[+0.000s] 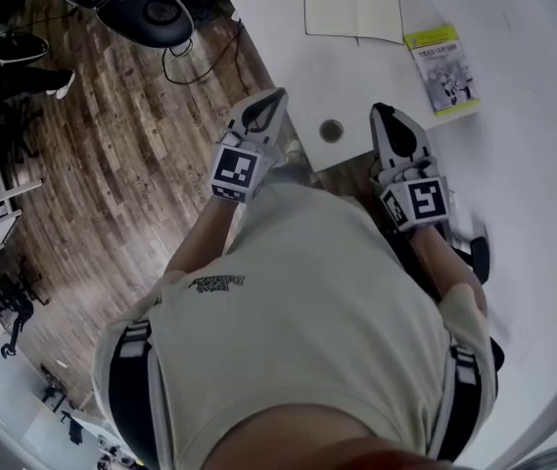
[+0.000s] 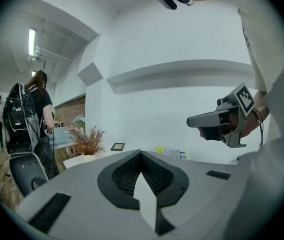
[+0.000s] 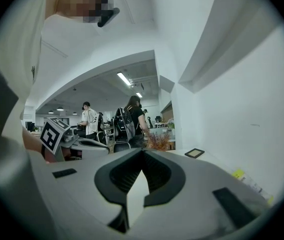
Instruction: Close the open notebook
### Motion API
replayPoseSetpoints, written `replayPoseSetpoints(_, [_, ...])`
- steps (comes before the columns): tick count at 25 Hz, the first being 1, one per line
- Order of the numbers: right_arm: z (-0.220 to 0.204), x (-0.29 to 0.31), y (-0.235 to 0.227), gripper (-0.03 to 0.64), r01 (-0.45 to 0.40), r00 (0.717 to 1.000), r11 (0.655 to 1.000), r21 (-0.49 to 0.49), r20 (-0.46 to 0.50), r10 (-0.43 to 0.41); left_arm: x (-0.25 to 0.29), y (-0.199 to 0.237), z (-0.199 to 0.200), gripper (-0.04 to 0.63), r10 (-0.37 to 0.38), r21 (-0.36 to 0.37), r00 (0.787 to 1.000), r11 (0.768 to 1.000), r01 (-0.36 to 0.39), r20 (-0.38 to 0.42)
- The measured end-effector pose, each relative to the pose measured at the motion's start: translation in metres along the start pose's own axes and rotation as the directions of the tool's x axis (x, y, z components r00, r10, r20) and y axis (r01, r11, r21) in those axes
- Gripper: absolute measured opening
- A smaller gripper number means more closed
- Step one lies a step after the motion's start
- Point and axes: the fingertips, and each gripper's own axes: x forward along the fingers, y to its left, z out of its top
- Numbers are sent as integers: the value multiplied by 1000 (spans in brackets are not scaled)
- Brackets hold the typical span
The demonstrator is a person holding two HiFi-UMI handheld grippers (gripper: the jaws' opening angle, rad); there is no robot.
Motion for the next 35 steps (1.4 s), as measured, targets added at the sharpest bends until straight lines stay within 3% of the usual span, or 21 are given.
replayPoseSetpoints(12, [10,60,-15,3,64,998,998,-6,-20,-64,41,52,9,8,-80,40,997,996,79,17])
replayPoseSetpoints(28, [13,87,-29,3,-37,998,999,-26,-43,36,52,59,8,8,0,0,1000,1000,0,-5])
replayPoseSetpoints(35, [3,106,-44,3,-52,995,998,-22,-92,50,64,69,1,8,39,-70,999,997,-41,-35])
